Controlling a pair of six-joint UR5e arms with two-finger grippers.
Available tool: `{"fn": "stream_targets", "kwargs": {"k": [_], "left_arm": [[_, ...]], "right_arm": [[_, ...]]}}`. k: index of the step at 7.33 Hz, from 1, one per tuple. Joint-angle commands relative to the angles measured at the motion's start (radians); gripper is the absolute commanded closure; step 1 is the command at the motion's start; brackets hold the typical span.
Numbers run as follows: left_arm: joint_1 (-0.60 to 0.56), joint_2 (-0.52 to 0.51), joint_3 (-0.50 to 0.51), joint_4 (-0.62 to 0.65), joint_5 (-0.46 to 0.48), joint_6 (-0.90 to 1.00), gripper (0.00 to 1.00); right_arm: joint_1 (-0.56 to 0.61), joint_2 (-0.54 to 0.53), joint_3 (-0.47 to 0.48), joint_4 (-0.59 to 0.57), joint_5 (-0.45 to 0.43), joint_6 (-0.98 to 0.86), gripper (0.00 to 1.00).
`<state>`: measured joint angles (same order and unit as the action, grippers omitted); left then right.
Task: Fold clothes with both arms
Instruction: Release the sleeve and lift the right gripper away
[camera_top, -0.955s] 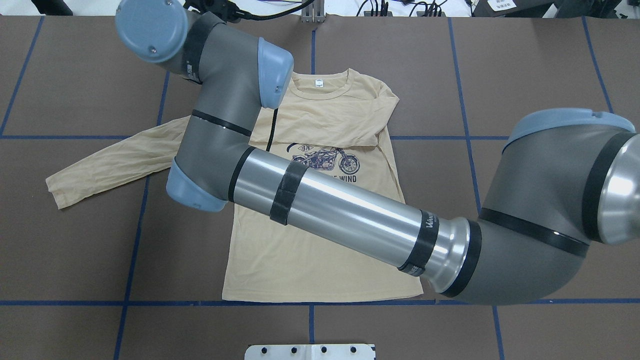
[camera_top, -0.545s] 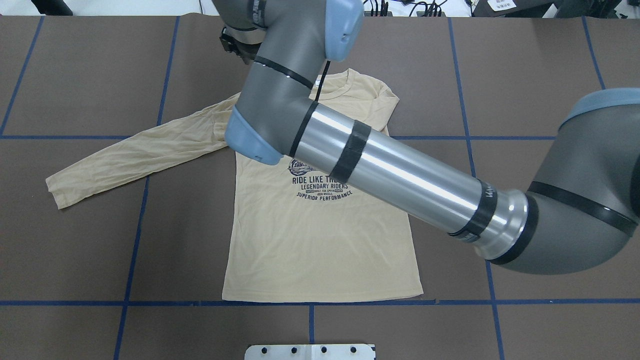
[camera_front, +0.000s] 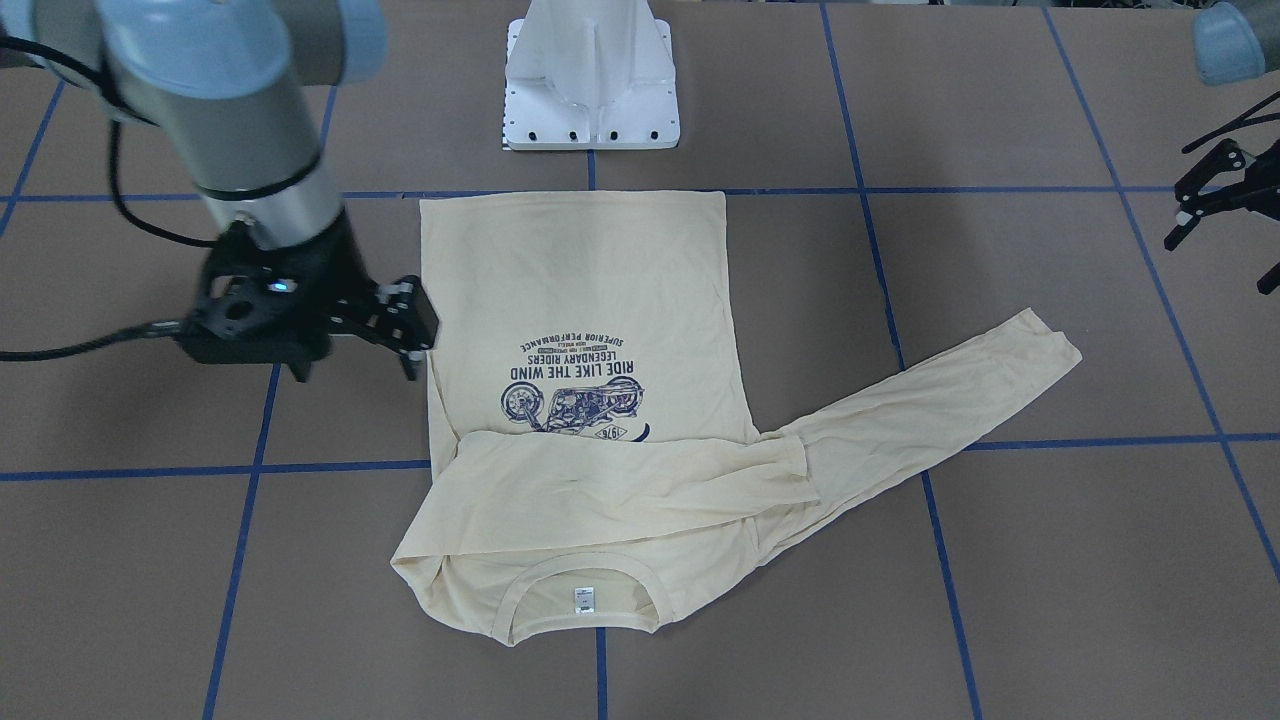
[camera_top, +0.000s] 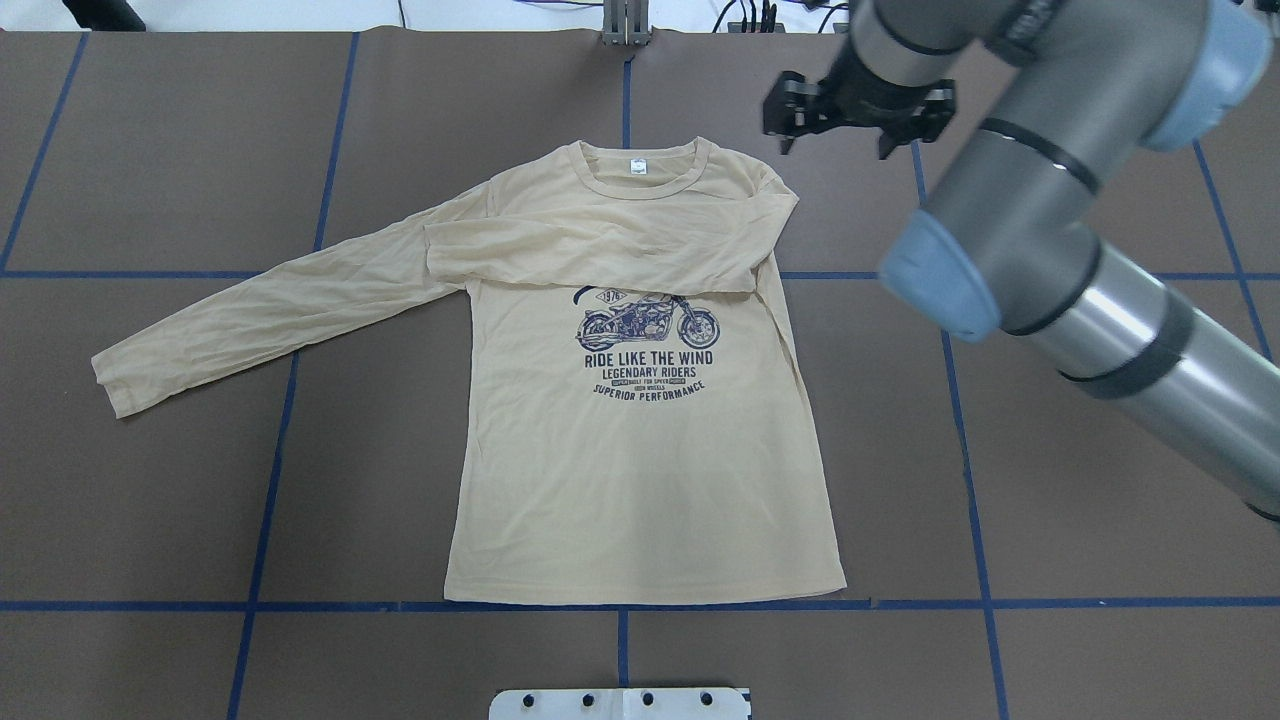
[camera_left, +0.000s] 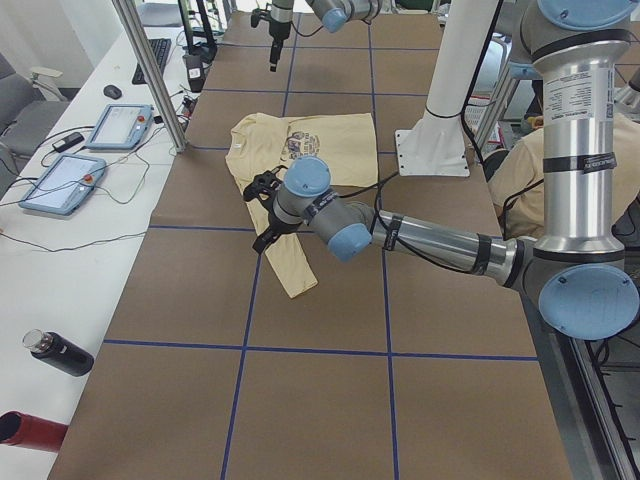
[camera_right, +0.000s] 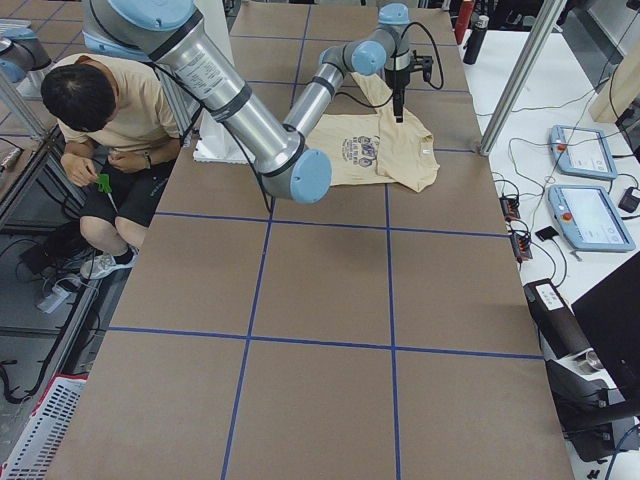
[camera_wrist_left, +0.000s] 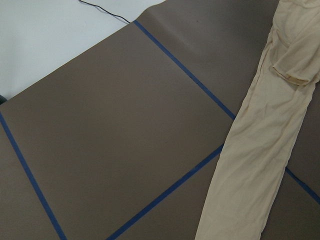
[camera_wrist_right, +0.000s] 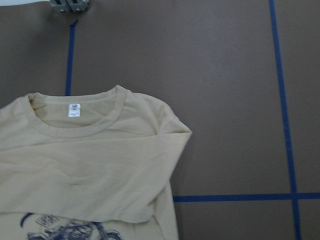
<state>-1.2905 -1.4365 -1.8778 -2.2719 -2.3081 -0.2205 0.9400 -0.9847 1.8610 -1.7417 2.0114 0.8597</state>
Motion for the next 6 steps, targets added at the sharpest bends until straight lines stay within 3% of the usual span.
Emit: {"fn": "stream_targets", "kwargs": {"k": [1, 3, 5, 6], "left_arm": [[0.150, 0.060, 0.000, -0.188, 0.151, -0.257, 0.00], [0.229, 0.073, 0.000, -0.193, 0.260, -0.328, 0.00], [0.313, 0.077, 0.003, -0.192, 0.279, -0.428, 0.00], [0.373, 0.079, 0.020, -0.193, 0.345, -0.480, 0.00]], "right_arm": [[0.193, -0.347, 0.125, 0.074, 0.117, -0.390, 0.00], [0.398, -0.594, 0.066, 0.259, 0.290, -0.689, 0.00], [0.596, -0.759, 0.003, 0.271, 0.310, -0.981, 0.00], [0.662, -0.800, -0.011, 0.271, 0.305, -1.010, 0.00]]}}
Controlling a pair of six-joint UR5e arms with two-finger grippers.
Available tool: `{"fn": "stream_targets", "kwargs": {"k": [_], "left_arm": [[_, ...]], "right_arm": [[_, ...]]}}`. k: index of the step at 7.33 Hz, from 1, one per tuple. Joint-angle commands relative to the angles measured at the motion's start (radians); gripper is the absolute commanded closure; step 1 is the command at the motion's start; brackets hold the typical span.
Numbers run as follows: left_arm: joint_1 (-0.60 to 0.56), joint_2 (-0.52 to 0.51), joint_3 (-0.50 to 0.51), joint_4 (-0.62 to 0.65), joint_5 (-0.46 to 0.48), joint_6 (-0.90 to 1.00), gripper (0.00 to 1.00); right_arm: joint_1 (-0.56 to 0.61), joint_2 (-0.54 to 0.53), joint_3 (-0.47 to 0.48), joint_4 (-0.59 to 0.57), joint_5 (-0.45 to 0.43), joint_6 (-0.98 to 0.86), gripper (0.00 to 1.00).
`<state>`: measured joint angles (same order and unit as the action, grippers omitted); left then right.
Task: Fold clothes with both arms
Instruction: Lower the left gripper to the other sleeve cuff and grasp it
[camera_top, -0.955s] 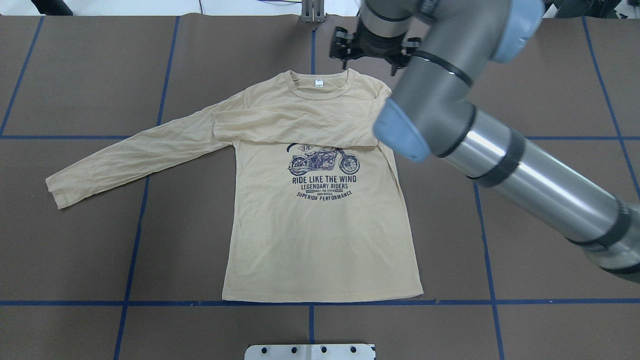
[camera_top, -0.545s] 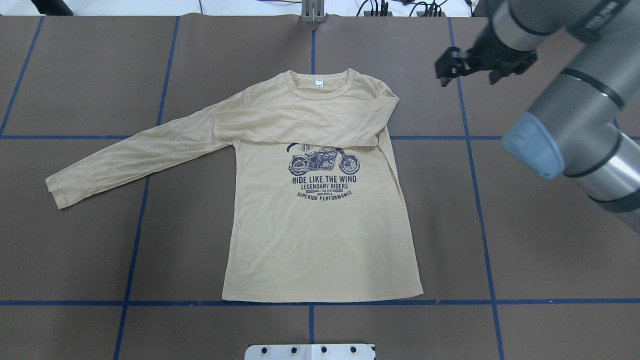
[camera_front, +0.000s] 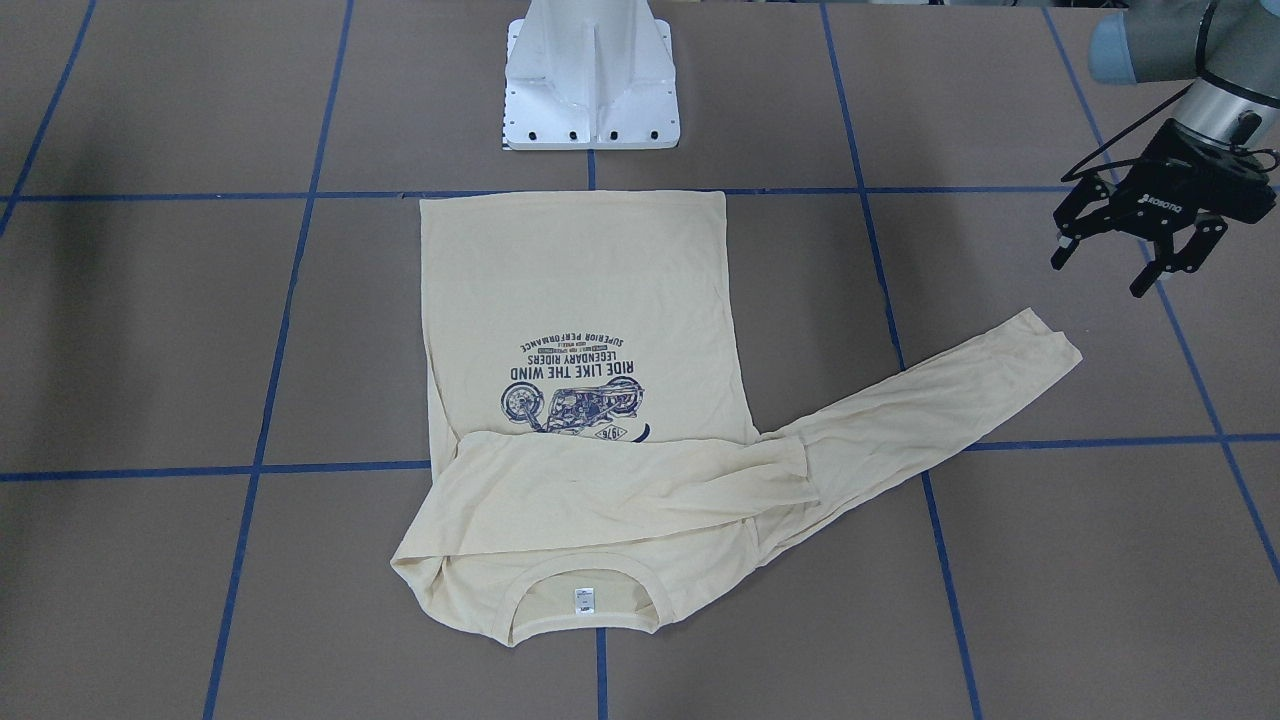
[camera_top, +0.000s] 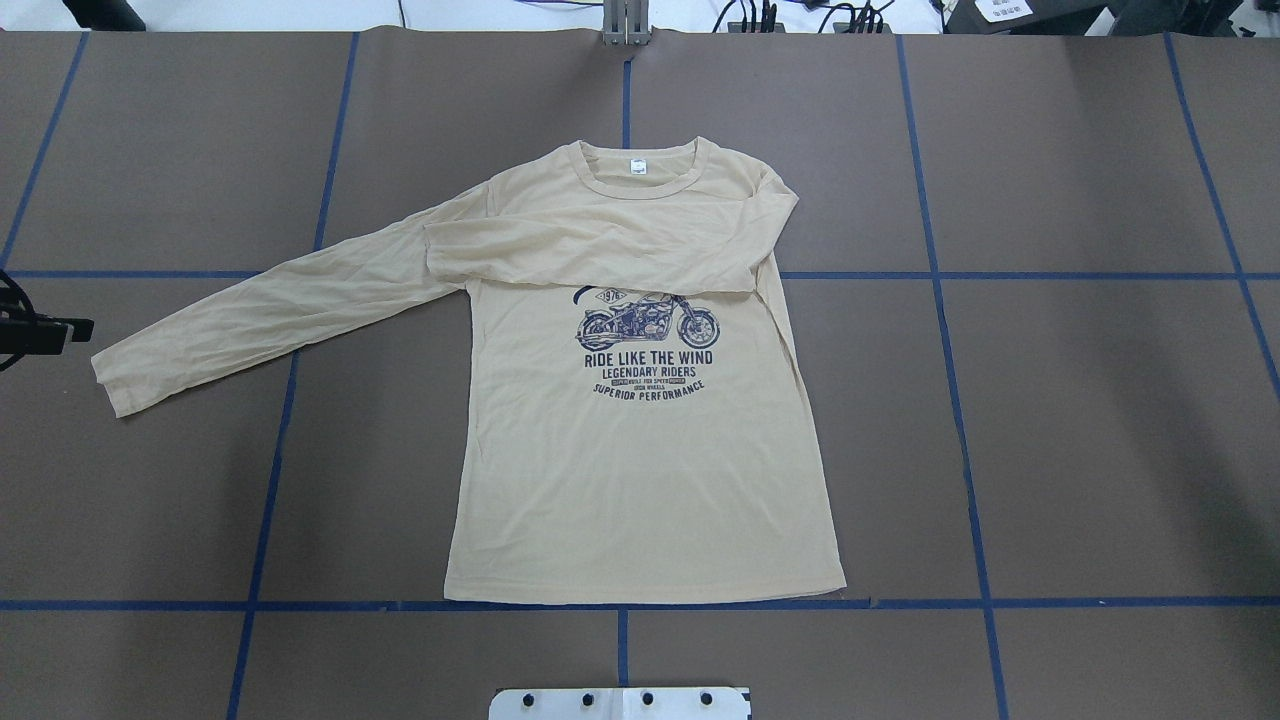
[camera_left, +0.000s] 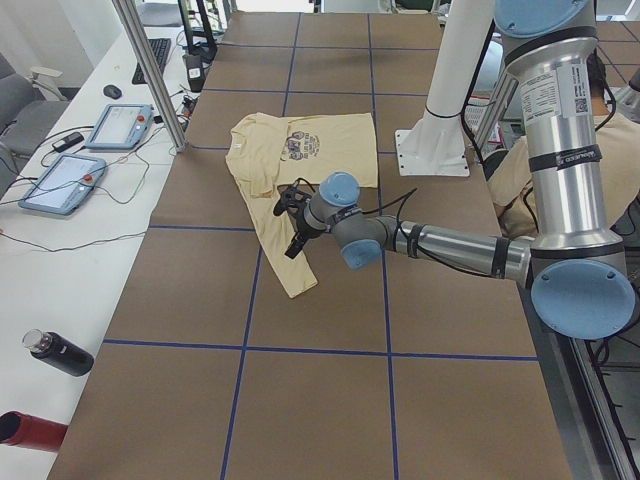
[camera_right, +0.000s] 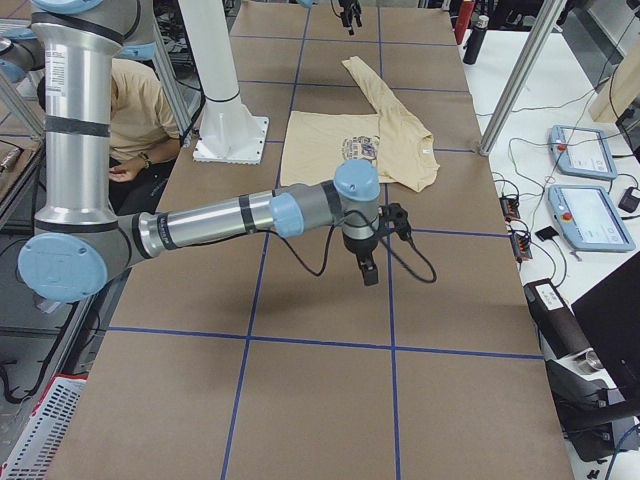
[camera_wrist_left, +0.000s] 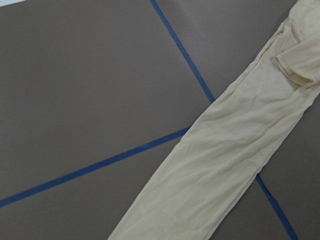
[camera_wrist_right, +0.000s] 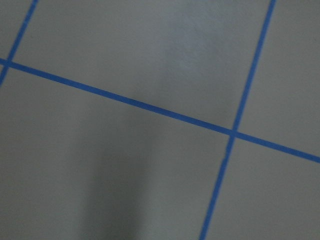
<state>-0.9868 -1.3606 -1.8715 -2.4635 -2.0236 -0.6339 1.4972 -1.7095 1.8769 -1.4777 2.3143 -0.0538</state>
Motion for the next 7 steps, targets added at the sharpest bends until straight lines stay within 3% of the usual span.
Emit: {"fn": "stream_targets", "kwargs": {"k": [1, 5, 7], "left_arm": [[0.115, -0.003, 0.061, -0.018, 0.115, -0.081, 0.00], [0.125, -0.038, 0.250, -0.189, 0.144, -0.138, 0.21], [0.135, -0.049, 0.281, -0.195, 0.155, -0.138, 0.22]], "right_arm": [[0.121, -0.093, -0.025, 0.007, 0.004, -0.097, 0.00], [0.123, -0.099, -0.025, 0.017, 0.004, -0.097, 0.00], [0.121, -0.111, -0.025, 0.036, 0.004, -0.095, 0.00]]}}
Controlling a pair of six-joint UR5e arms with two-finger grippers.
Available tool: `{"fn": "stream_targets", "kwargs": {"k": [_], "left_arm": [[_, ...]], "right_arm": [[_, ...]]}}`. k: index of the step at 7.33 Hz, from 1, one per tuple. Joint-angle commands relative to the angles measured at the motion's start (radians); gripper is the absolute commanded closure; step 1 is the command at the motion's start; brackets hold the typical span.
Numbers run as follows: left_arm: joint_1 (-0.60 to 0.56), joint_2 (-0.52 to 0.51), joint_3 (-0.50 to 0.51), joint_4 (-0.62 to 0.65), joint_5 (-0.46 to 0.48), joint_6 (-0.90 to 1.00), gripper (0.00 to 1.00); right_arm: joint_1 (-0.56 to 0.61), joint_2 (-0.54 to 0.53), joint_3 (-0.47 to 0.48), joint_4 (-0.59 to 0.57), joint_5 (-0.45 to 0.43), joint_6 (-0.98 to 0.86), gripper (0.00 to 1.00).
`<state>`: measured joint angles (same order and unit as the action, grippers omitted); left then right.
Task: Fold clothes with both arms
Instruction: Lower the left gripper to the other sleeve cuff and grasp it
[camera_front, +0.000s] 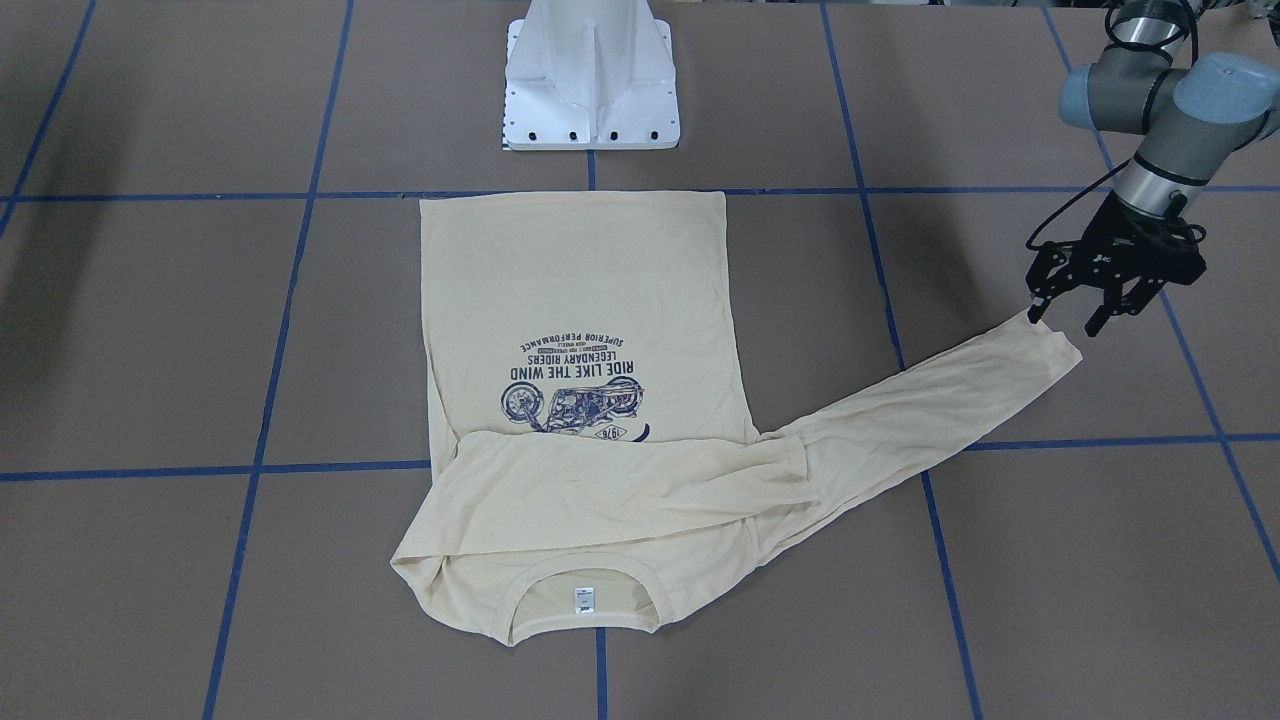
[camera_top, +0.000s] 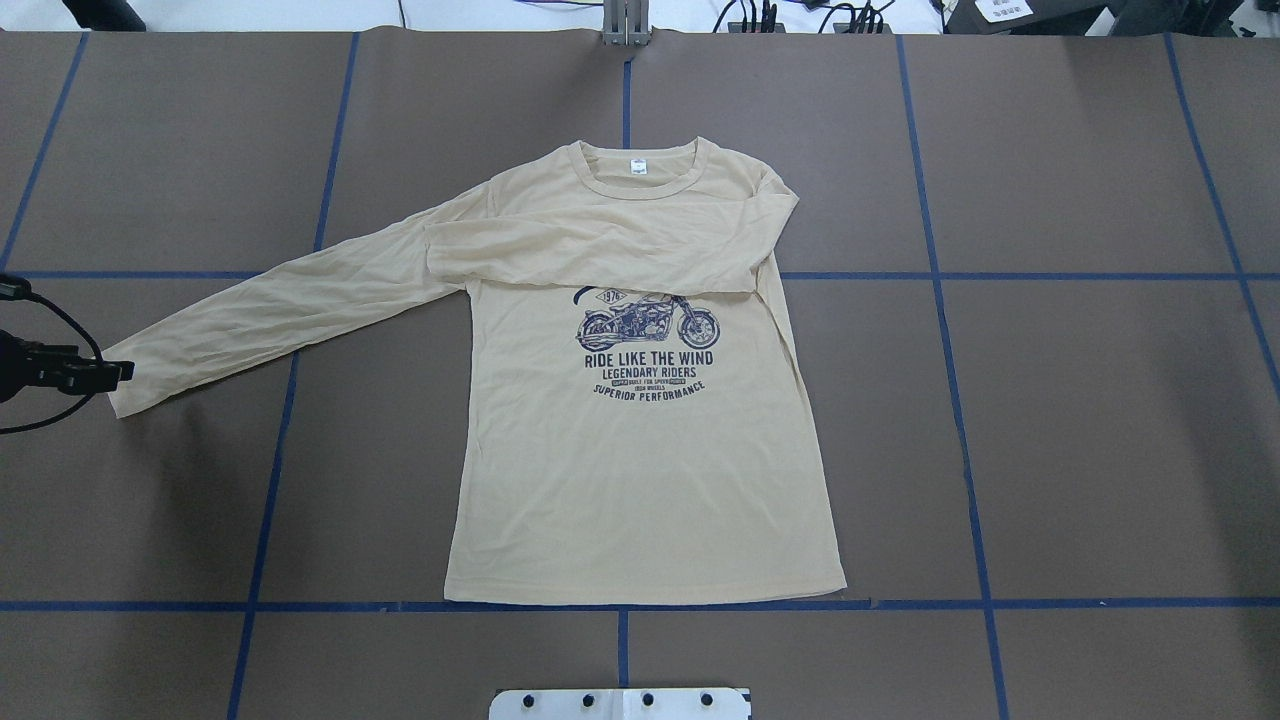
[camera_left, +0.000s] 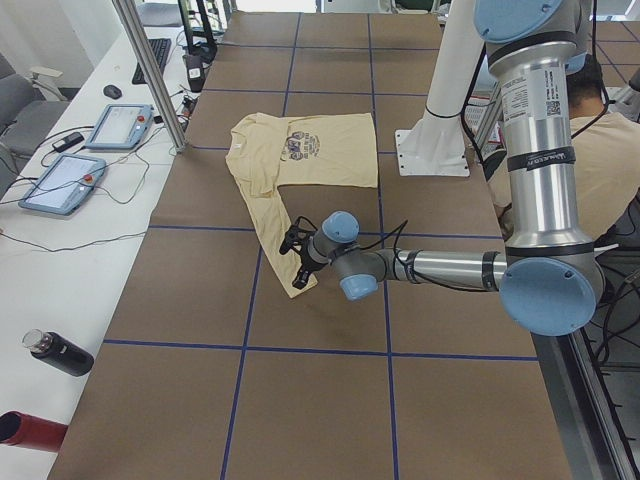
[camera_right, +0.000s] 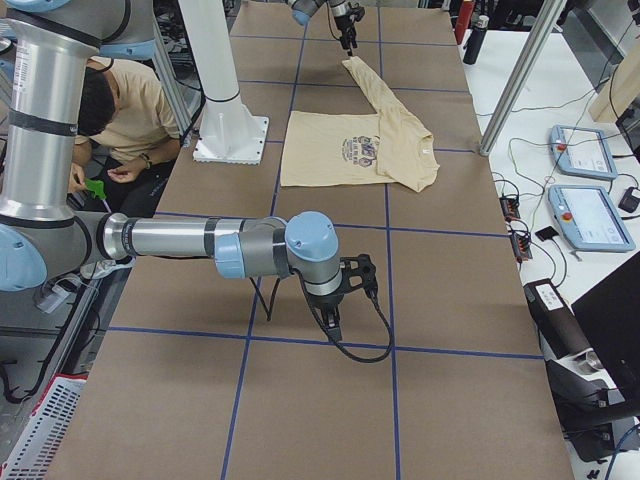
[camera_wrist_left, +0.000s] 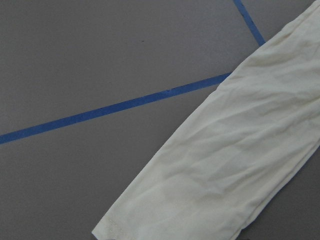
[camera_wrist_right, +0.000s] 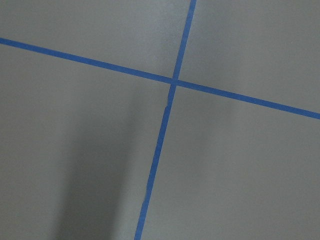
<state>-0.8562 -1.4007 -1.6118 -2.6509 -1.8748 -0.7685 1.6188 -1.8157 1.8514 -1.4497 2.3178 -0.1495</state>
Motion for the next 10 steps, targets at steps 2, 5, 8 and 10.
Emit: {"fn": "stream_targets", "kwargs": {"k": [2, 5, 8, 10], "left_arm": [[0.020, -0.015, 0.032, -0.009, 0.020, -0.003, 0.22], [0.046, -0.024, 0.047, -0.009, 0.020, -0.002, 0.25], [0.052, -0.024, 0.072, -0.032, 0.020, 0.000, 0.41], [0.052, -0.024, 0.092, -0.060, 0.020, 0.001, 0.46]], "right_arm": [[0.000, -0.008, 0.000, 0.008, 0.000, -0.001, 0.00], [0.000, -0.011, 0.000, 0.009, -0.002, -0.001, 0.00], [0.001, -0.011, 0.002, 0.009, -0.002, -0.001, 0.00], [0.000, -0.011, 0.002, 0.009, -0.002, -0.001, 0.00]]}}
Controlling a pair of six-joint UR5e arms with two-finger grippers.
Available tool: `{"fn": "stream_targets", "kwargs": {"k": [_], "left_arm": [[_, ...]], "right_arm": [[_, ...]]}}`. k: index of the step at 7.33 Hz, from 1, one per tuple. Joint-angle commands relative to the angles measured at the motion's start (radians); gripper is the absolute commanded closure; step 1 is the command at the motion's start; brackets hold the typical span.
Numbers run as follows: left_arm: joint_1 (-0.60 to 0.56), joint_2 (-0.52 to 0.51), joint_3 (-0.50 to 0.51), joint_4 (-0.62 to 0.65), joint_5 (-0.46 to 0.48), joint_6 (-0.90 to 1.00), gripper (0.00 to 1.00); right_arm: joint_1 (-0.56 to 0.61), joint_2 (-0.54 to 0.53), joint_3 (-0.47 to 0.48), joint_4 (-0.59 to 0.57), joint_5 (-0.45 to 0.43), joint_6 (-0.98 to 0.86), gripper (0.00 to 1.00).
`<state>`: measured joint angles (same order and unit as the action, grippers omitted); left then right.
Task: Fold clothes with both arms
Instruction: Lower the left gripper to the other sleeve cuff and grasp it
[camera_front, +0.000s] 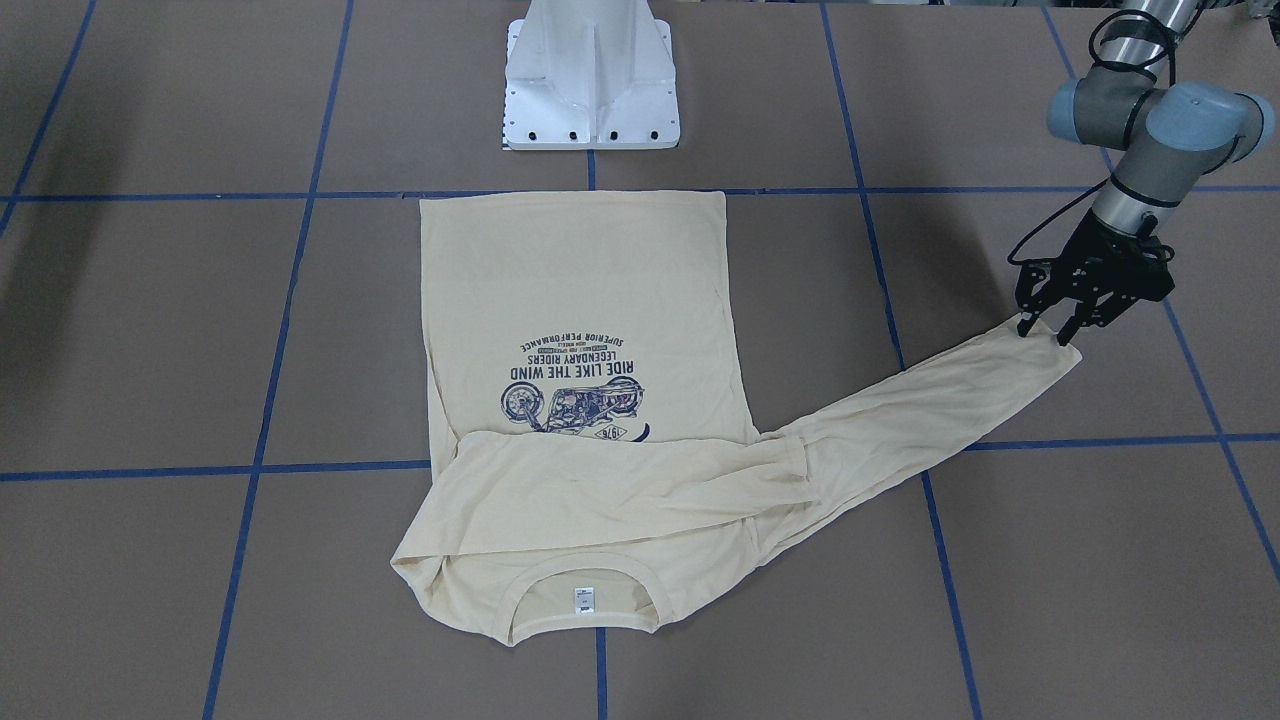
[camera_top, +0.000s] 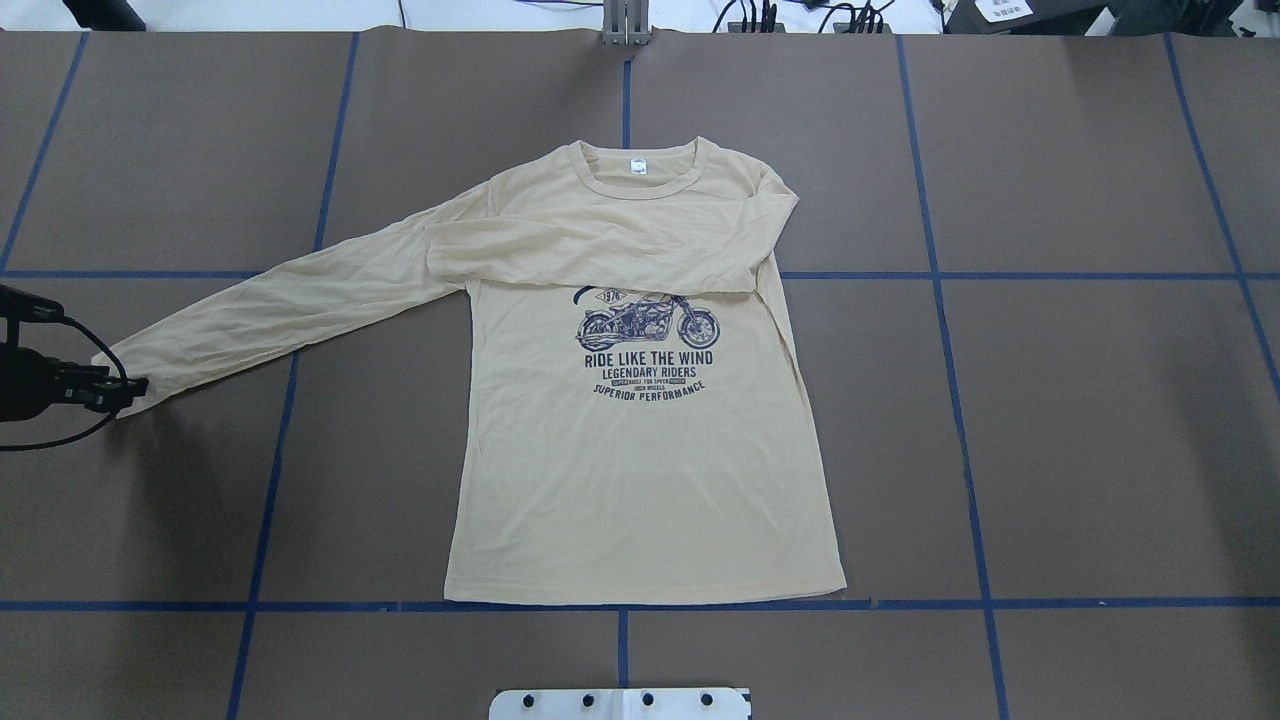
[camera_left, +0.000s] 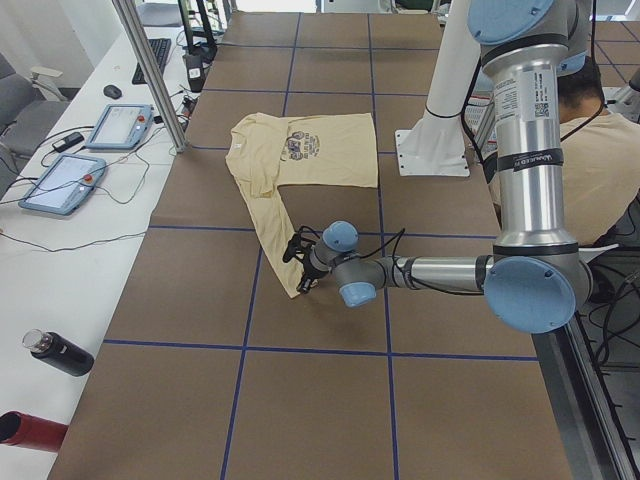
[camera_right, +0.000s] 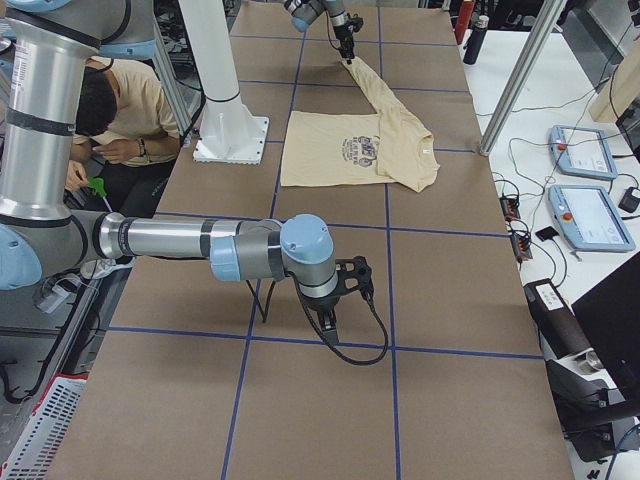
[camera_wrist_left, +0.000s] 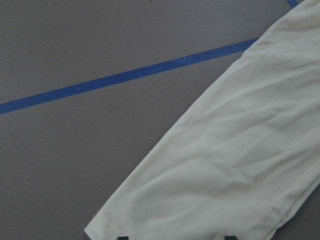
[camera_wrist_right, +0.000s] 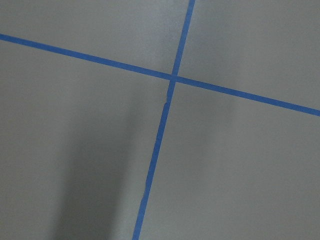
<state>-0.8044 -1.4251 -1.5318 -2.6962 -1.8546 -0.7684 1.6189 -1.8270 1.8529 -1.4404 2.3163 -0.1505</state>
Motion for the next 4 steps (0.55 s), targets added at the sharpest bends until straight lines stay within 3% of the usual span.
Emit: {"fn": "stream_targets", "kwargs": {"k": [1, 3, 4], "left_arm": [[0.001, 0.000, 0.010, -0.014, -0.002, 0.001, 0.58], [0.001, 0.000, 0.009, -0.025, -0.002, 0.001, 1.00], [0.001, 0.002, 0.009, -0.057, -0.002, 0.004, 1.00]], "right_arm": [[-0.001, -0.002, 0.000, 0.000, 0.000, 0.000, 0.00], [0.000, -0.006, 0.003, 0.000, 0.000, -0.001, 0.00], [0.001, -0.008, 0.005, 0.000, 0.000, -0.001, 0.00]]}}
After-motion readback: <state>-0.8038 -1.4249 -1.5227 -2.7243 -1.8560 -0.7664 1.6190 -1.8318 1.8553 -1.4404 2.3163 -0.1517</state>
